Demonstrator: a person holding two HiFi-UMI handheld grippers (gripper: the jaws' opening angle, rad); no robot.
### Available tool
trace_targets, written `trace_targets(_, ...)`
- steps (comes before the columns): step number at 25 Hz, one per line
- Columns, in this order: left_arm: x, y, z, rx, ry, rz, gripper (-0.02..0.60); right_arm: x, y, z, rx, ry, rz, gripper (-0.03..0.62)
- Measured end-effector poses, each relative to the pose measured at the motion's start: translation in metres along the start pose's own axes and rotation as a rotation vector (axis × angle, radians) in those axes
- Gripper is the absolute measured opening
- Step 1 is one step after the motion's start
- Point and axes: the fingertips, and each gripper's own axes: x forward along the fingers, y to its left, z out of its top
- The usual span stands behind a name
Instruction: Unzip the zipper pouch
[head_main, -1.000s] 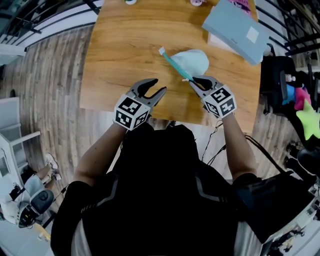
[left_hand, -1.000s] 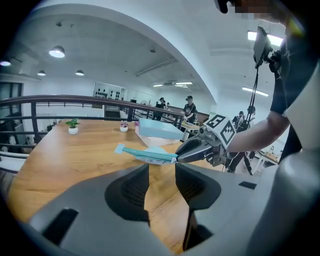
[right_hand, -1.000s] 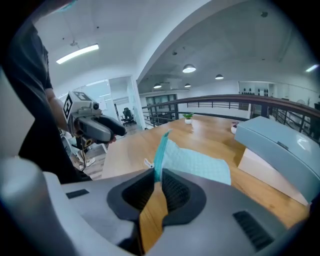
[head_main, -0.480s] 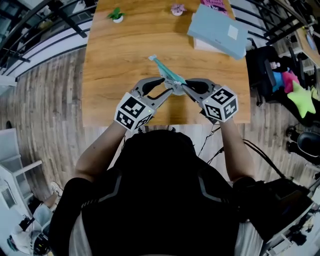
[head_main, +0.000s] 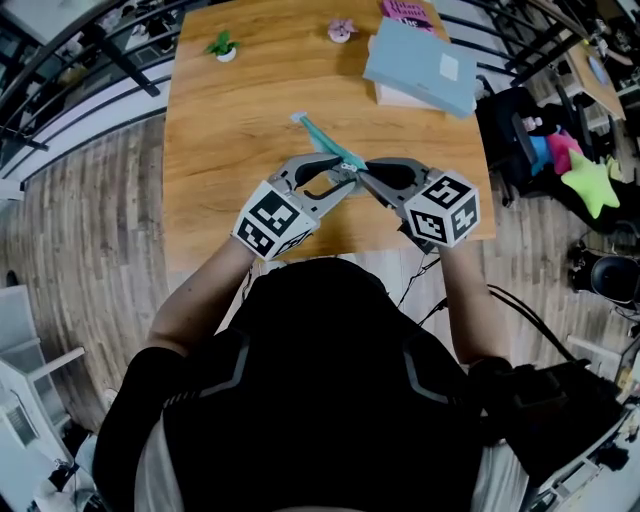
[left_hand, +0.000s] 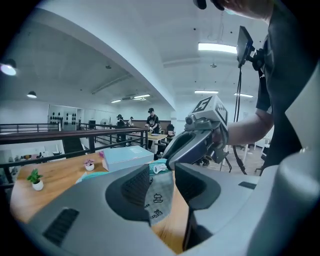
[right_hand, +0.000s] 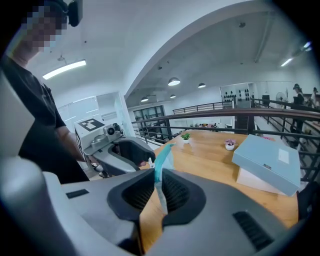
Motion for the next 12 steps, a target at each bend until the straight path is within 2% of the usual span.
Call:
trace_targets(4, -0.0021, 0.0015, 0.0043, 0.009, -0.001, 0.002, 0.169, 0.0003, 0.0017, 0.0065, -0.009, -0.007, -0.016, 0.054)
trace_targets(12, -0.006, 0.0075, 0.0075, -0.039, -0.018, 0.02, 0.043, 0.0063, 0.0052, 0.0068, -0.019, 0.007, -0.02, 0.054)
